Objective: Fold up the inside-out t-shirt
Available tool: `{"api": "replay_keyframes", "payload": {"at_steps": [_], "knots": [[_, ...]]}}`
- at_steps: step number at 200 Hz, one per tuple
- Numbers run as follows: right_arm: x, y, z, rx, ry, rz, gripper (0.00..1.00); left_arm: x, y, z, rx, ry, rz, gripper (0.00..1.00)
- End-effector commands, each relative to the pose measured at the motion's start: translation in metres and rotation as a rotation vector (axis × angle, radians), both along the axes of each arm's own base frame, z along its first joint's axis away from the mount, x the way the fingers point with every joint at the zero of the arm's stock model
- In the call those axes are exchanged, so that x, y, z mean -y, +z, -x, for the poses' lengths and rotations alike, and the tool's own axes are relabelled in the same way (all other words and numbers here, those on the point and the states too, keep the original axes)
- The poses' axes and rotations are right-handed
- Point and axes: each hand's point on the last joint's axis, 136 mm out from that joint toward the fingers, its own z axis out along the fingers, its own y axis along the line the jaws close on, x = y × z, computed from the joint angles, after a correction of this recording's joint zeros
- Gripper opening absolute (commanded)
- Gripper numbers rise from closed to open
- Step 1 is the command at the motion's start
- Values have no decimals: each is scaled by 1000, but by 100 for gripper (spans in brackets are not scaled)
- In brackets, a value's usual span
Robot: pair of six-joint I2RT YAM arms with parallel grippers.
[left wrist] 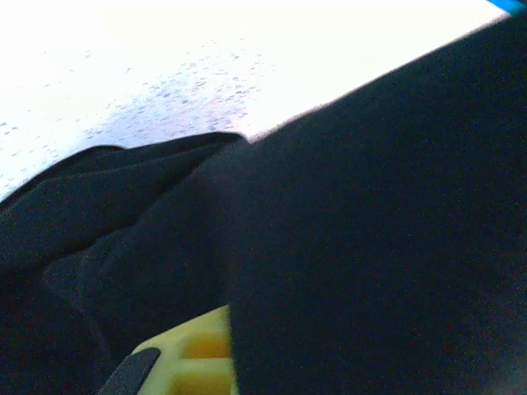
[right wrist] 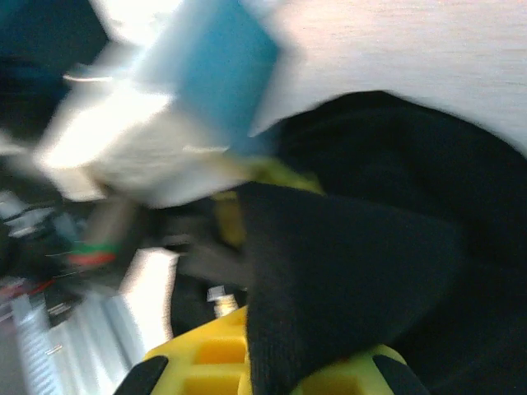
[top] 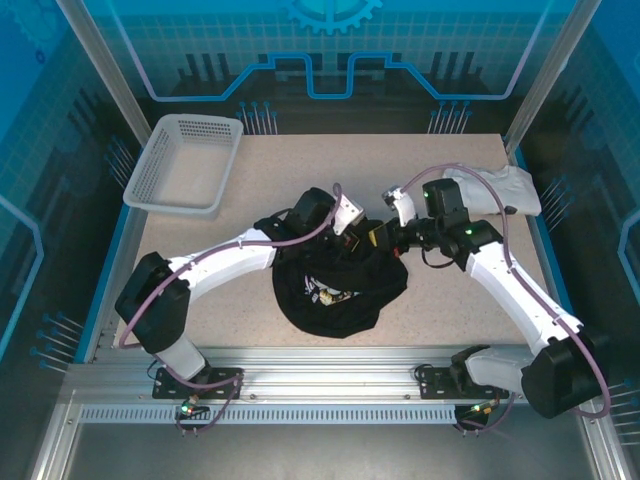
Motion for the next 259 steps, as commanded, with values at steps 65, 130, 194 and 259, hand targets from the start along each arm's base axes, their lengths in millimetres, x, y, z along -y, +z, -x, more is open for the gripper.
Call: {"api": "replay_keyframes", "payload": {"at_steps": [65, 130, 194, 259], "knots": [[15, -17, 19, 96, -197, 83, 47, -14, 57, 31, -320, 128, 318, 0], [-4, -59, 10, -4, -260, 29, 57, -22, 70, 32, -302, 142, 364, 0], [-61, 12, 51, 100, 292, -332, 0, -92, 26, -19, -306, 447, 334, 8], [-68, 10, 43, 75, 336, -378, 0, -117, 2, -14, -268, 508, 192, 43]]}}
